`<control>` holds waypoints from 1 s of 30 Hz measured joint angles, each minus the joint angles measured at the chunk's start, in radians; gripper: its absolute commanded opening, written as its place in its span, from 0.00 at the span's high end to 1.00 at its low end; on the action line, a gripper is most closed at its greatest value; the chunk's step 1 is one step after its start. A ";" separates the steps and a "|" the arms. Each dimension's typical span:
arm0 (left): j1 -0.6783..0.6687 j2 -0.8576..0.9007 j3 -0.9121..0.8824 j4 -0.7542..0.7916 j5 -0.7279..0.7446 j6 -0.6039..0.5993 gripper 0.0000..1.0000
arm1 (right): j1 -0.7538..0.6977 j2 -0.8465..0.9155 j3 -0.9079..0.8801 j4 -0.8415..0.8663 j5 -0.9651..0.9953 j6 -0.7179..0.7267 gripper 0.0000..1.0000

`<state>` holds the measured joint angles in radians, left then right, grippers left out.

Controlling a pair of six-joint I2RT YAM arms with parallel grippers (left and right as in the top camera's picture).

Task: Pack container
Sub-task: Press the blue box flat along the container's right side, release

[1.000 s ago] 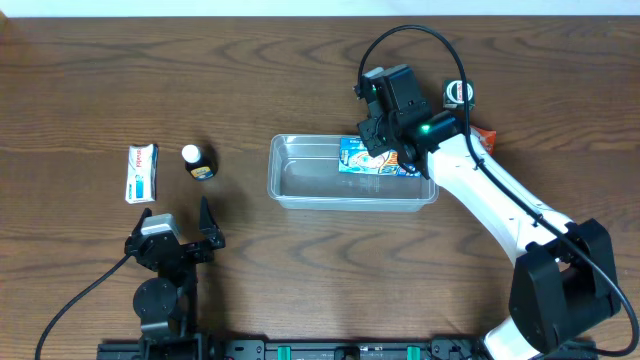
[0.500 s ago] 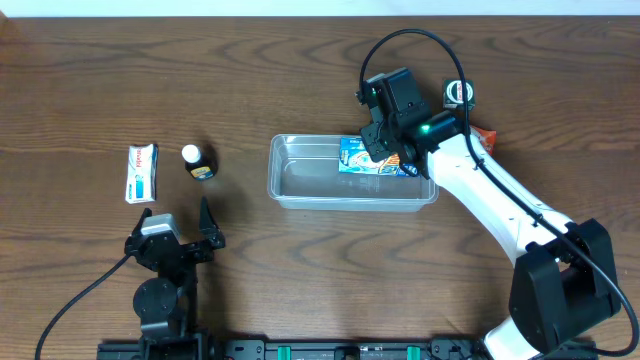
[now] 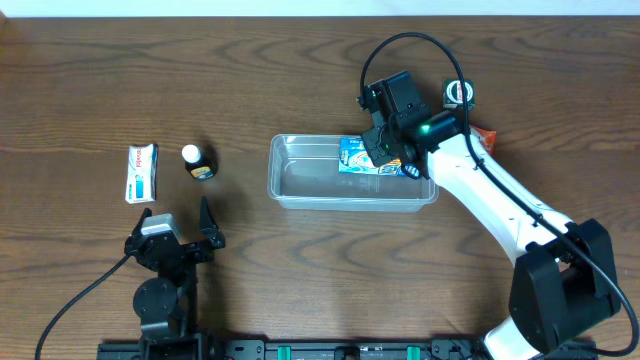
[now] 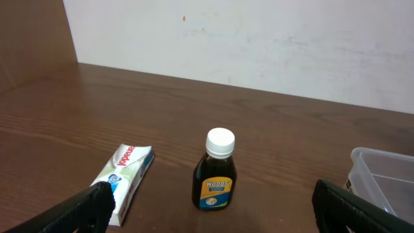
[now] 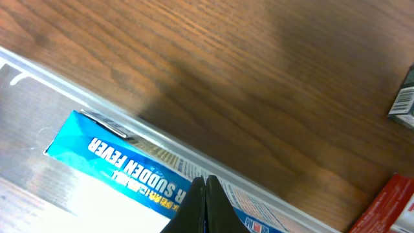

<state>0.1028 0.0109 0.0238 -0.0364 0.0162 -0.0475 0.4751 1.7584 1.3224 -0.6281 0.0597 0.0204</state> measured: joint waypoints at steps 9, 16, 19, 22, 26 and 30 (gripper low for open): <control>0.000 0.000 0.000 0.000 0.000 0.000 0.02 | 0.000 0.000 0.000 -0.050 -0.029 0.019 0.99; 0.000 0.000 0.000 0.000 0.000 0.000 0.02 | 0.000 0.000 0.000 -0.071 -0.050 0.021 0.99; 0.000 0.000 0.000 0.000 0.000 0.000 0.02 | 0.003 0.000 0.000 -0.070 -0.071 0.023 0.99; 0.000 0.000 0.000 0.000 0.000 0.000 0.02 | 0.018 0.000 0.000 -0.071 -0.086 0.026 0.99; 0.000 0.000 0.000 0.000 0.000 0.000 0.02 | 0.047 0.000 0.000 -0.074 -0.099 0.035 0.99; 0.000 0.000 0.000 0.000 0.000 0.000 0.02 | 0.068 0.000 0.000 -0.090 -0.109 0.044 0.99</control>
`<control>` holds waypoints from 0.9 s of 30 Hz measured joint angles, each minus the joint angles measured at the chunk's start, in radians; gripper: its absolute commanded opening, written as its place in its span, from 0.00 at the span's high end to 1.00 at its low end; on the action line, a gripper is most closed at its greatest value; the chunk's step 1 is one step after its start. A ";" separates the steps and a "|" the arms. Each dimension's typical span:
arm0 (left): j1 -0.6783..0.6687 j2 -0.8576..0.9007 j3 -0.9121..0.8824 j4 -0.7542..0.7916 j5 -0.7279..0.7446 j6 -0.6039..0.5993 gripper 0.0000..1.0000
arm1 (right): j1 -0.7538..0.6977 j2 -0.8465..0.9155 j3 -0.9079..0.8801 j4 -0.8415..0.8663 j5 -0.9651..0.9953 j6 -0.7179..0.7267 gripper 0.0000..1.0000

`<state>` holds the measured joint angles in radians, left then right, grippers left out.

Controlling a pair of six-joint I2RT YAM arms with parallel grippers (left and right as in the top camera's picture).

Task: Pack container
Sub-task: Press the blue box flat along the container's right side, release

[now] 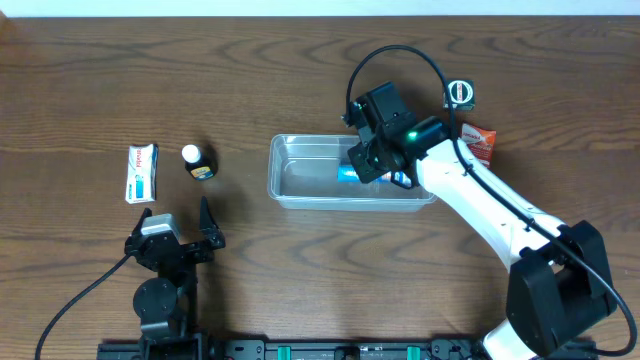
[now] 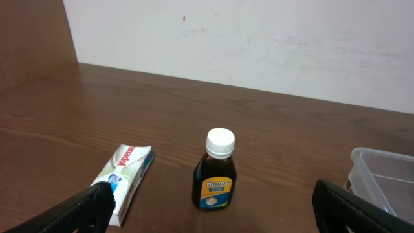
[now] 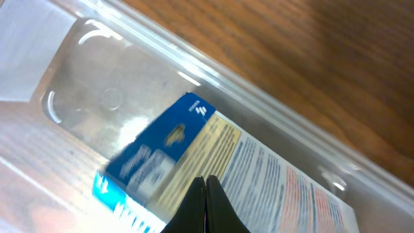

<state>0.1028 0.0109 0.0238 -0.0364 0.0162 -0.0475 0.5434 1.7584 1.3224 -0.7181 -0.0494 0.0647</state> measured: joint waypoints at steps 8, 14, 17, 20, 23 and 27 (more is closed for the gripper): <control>0.000 0.000 0.000 0.000 0.000 0.000 0.02 | 0.002 0.000 0.000 -0.042 -0.003 0.012 0.99; 0.000 0.000 0.000 0.000 0.000 0.000 0.02 | 0.002 0.000 0.000 -0.053 -0.004 0.016 0.99; 0.000 0.000 0.000 0.000 0.000 0.000 0.02 | 0.002 0.000 0.002 -0.082 -0.004 0.016 0.99; 0.000 0.000 0.000 0.000 0.000 0.000 0.02 | 0.002 0.001 0.038 -0.146 -0.004 0.016 0.95; 0.000 0.000 0.000 0.000 0.000 0.000 0.02 | -0.008 0.000 0.151 -0.231 -0.005 0.023 0.59; 0.000 0.000 0.000 0.000 0.000 0.000 0.02 | -0.067 -0.003 0.314 -0.277 -0.001 0.034 0.01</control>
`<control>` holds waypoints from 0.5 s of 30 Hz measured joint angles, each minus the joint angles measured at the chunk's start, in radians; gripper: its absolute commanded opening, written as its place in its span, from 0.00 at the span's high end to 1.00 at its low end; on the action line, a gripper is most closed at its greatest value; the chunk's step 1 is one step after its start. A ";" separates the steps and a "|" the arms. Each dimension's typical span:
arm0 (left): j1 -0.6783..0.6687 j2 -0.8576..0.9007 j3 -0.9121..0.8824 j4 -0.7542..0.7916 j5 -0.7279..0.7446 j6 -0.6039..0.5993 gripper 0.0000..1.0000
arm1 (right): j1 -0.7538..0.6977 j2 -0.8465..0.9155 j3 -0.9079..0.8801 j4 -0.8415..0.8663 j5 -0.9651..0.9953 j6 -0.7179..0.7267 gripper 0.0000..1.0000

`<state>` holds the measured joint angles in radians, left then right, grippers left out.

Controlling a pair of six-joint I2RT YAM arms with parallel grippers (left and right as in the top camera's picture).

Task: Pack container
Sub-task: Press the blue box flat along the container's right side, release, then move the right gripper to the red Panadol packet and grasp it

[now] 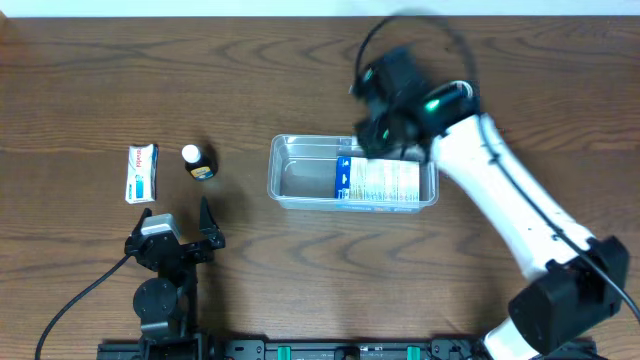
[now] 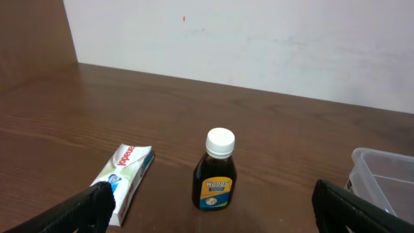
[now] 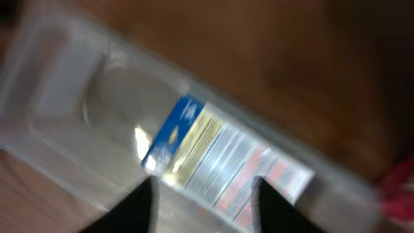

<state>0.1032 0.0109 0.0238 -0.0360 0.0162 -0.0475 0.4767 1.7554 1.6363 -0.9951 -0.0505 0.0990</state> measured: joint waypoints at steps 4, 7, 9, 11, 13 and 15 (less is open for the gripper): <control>0.000 0.000 0.000 0.000 0.000 0.000 0.02 | -0.112 -0.014 0.085 0.024 0.015 -0.005 0.01; 0.000 0.000 0.000 0.000 0.000 0.000 0.02 | -0.195 -0.019 0.090 0.034 0.025 -0.004 0.01; 0.000 0.000 0.000 0.000 0.000 0.000 0.02 | -0.255 -0.019 0.089 0.035 0.025 -0.004 0.01; 0.000 0.000 0.000 0.000 0.000 0.000 0.02 | -0.304 -0.019 0.086 0.041 0.026 -0.003 0.01; 0.000 0.000 0.000 0.000 0.000 0.000 0.02 | -0.355 -0.019 0.079 0.049 0.028 0.003 0.01; 0.000 0.000 0.000 0.000 0.000 0.000 0.02 | -0.407 -0.018 0.060 0.054 0.029 0.019 0.01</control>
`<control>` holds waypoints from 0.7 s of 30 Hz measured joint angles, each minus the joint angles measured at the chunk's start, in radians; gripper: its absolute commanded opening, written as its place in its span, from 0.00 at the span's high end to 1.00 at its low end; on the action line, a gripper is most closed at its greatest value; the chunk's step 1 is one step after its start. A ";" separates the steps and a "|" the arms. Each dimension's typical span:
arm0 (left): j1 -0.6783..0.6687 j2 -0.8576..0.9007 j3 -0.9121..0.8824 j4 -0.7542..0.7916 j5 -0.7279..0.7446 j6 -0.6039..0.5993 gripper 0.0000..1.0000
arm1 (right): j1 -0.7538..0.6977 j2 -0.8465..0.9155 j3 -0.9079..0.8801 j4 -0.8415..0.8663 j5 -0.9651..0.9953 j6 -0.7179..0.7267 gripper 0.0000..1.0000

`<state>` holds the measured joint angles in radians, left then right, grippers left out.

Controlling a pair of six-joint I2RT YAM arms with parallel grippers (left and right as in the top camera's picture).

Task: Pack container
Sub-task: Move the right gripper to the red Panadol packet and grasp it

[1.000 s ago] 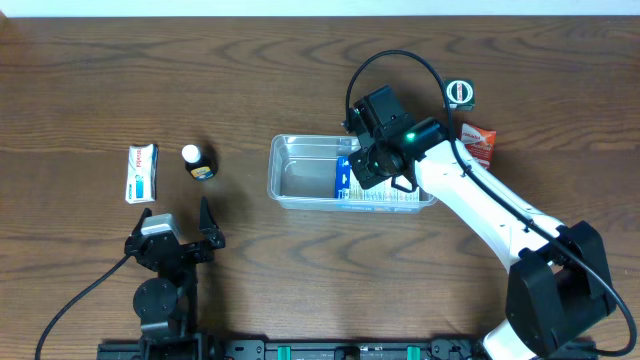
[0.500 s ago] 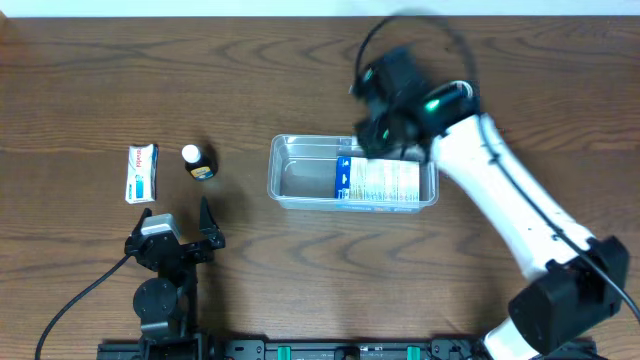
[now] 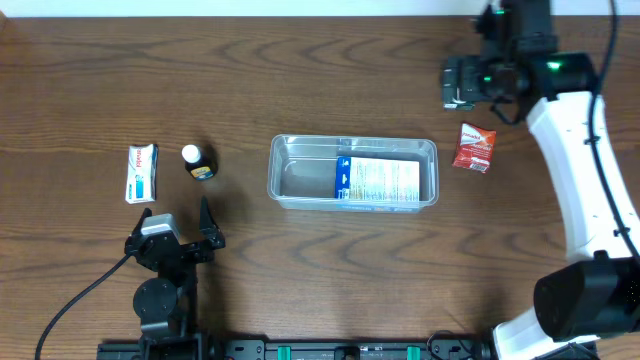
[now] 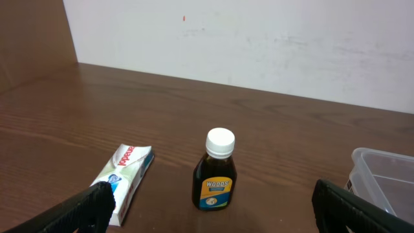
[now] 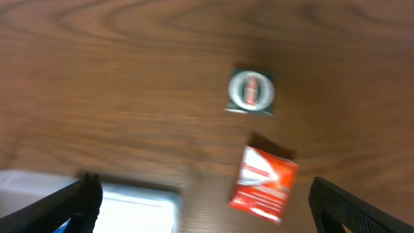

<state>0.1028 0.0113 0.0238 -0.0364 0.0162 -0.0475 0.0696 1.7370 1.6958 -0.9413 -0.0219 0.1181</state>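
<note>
The clear plastic container (image 3: pixel 290 172) stands mid-table, and a blue and white box (image 3: pixel 378 182) lies flat in its right half. My right gripper (image 3: pixel 462 84) hangs open and empty over the far right of the table. Its wrist view shows a round green tin (image 5: pixel 251 91) and a red packet (image 5: pixel 262 183) below it, with a container corner (image 5: pixel 129 208) at lower left. In the overhead view the red packet (image 3: pixel 472 147) lies right of the container, and the tin is hidden under the arm. My left gripper (image 3: pixel 178 236) rests open near the front left.
A small dark bottle with a white cap (image 3: pixel 197 161) and a white toothpaste box (image 3: pixel 141 172) sit left of the container. The left wrist view shows the bottle (image 4: pixel 215 171), the toothpaste box (image 4: pixel 126 173) and the container's edge (image 4: pixel 381 175).
My right gripper has moved from above the container's back right to the table's far right, over the tin and red packet. The blue box stays flat in the container. The left arm is unchanged.
My right gripper was shut on the blue box at the container's back right rim. Then it held the box lower inside the container. Then it was open with the box lying flat inside. Now it hangs open away from the container.
</note>
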 measured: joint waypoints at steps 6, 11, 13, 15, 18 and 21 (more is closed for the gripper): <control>0.000 0.000 0.000 0.000 0.000 0.000 0.02 | -0.110 0.035 -0.139 0.074 0.005 0.086 0.02; 0.000 0.000 0.000 0.000 0.000 0.000 0.02 | -0.135 0.098 -0.272 0.154 0.006 0.126 0.04; 0.000 0.000 0.000 0.000 0.000 0.000 0.02 | -0.133 0.107 -0.315 0.195 0.004 0.133 0.05; 0.000 0.000 0.000 0.000 0.000 0.000 0.02 | -0.132 0.108 -0.353 0.237 0.003 0.138 0.05; 0.000 0.000 0.000 0.000 0.000 0.000 0.02 | -0.132 0.108 -0.395 0.310 0.004 0.142 0.07; 0.000 0.000 0.000 0.000 0.000 0.000 0.02 | -0.132 0.108 -0.430 0.359 0.004 0.143 0.08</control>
<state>0.1028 0.0109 0.0238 -0.0360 0.0162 -0.0475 -0.0620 1.8450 1.2659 -0.5823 -0.0177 0.2611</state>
